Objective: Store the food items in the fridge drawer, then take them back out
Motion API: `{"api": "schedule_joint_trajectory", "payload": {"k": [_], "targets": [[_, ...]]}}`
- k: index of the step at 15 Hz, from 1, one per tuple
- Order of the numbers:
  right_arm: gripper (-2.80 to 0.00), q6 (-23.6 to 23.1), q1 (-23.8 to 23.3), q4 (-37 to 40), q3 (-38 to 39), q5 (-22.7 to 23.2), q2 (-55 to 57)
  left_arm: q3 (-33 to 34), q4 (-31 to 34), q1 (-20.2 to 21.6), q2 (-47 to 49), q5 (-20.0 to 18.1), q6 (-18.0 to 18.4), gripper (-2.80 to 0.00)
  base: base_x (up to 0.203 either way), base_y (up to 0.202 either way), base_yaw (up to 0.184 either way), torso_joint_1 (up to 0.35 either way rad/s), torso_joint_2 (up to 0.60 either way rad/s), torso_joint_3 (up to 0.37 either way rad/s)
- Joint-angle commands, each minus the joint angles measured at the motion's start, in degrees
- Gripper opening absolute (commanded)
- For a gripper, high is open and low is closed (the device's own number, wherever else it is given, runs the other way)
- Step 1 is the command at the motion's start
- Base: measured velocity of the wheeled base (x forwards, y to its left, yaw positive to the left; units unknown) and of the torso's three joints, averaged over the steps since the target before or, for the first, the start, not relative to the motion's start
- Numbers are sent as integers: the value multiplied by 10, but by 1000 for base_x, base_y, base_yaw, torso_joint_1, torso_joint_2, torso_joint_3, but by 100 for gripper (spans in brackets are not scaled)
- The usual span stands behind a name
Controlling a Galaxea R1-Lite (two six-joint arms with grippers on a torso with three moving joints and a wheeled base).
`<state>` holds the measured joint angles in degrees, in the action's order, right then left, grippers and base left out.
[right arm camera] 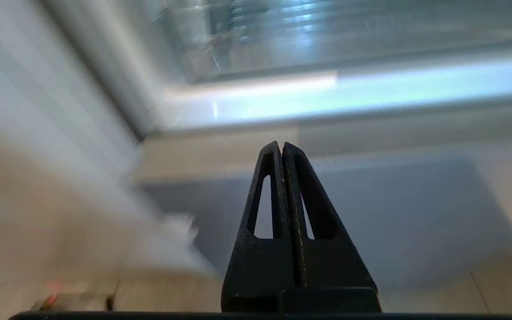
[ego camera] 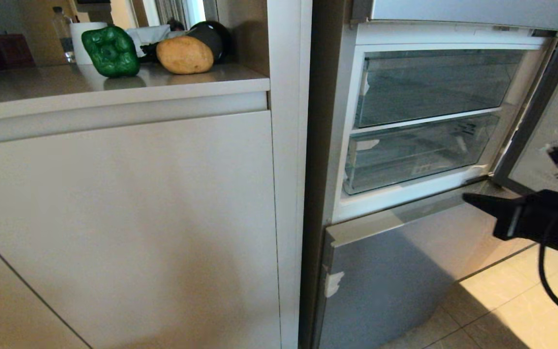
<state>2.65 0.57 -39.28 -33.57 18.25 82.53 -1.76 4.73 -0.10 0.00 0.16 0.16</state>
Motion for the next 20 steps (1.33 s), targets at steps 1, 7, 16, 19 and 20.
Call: {"api": "schedule_joint_trajectory", "payload": {"k": [1,7,16,19,20], "targets": [[-280,-1,1,-180,-14,7,199,0,0,0,0,0,0,-280,0,0,0,0,0,0],[-280,-16,12,-347,-48,34,292,0,0,0,0,0,0,-280,0,0,0,0,0,0],[0,-98,9,-435,-60,15,294,0,0,0,0,0,0,-280,0,0,0,0,0,0],[0,-117,10,-446,-88,15,328,0,0,0,0,0,0,-280,0,0,0,0,0,0],[0,-125,11,-450,-103,15,338,0,0,0,0,0,0,-280,0,0,0,0,0,0]]}}
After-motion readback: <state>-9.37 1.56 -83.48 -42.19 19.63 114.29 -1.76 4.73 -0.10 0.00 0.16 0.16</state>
